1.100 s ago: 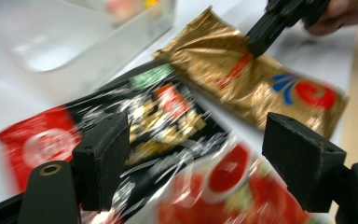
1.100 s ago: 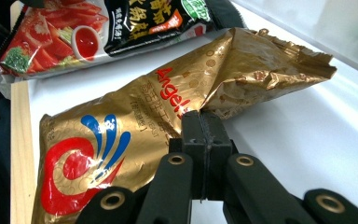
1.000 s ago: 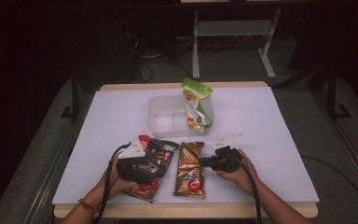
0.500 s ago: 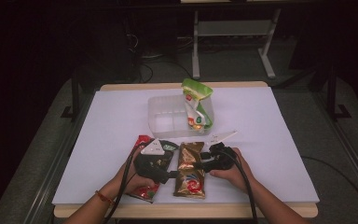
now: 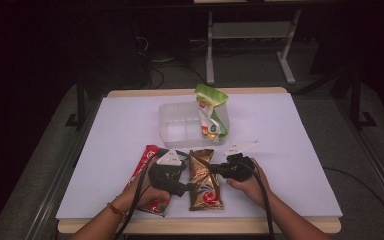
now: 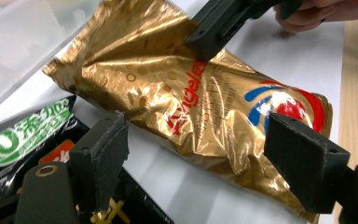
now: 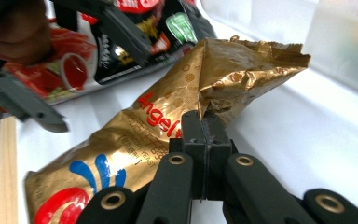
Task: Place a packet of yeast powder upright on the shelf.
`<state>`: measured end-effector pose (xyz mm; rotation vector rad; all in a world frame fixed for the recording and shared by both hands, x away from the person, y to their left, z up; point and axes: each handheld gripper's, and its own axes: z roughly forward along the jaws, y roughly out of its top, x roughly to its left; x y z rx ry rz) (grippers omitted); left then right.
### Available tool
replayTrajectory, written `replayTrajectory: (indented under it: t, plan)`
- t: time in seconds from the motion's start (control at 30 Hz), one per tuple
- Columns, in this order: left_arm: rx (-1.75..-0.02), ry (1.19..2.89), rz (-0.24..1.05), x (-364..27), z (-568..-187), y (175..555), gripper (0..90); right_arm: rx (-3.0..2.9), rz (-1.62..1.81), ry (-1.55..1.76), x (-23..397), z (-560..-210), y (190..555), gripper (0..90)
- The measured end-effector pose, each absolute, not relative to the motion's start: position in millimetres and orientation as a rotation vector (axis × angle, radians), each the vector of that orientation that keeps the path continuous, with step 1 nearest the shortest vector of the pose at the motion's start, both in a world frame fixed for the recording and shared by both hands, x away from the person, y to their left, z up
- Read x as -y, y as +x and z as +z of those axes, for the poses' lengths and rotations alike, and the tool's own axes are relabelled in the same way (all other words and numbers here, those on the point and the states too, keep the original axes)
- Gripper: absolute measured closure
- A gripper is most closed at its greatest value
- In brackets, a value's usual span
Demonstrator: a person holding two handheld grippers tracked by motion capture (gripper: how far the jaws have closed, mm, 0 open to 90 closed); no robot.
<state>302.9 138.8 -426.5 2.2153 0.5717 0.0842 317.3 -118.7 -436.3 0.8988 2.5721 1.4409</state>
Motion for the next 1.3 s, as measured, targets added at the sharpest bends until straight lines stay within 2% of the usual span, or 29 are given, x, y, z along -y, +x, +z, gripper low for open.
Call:
replayTrajectory:
  t: [0.47, 0.53, 0.57, 0.67, 0.73, 0.93, 1.17, 1.3]
  plan:
    - [-0.578, 2.172, 0.019, -127, -425, 309, 20.0, -2.431, 1.607, 0.702, 129, -418, 296, 90.0]
    - [-0.574, 2.161, 0.015, -125, -424, 310, 22.9, -2.426, 1.613, 0.676, 128, -415, 294, 90.0]
    - [-0.564, 2.153, 0.011, -125, -423, 310, 27.3, -2.420, 1.625, 0.660, 128, -414, 293, 90.0]
    - [-0.554, 2.142, 0.017, -125, -422, 311, 30.8, -2.421, 1.632, 0.655, 128, -414, 293, 89.9]
    - [-0.551, 2.126, 0.020, -127, -421, 311, 38.2, -2.414, 1.623, 0.644, 128, -412, 292, 89.9]
    - [-0.532, 2.057, 0.038, -132, -415, 310, 52.9, -2.397, 1.648, 0.604, 129, -408, 289, 89.6]
    - [-0.526, 2.033, 0.064, -132, -411, 309, 51.9, -2.390, 1.655, 0.575, 125, -404, 287, 89.0]
    - [-0.527, 2.022, 0.068, -135, -409, 309, 60.9, -2.388, 1.638, 0.568, 126, -402, 287, 84.8]
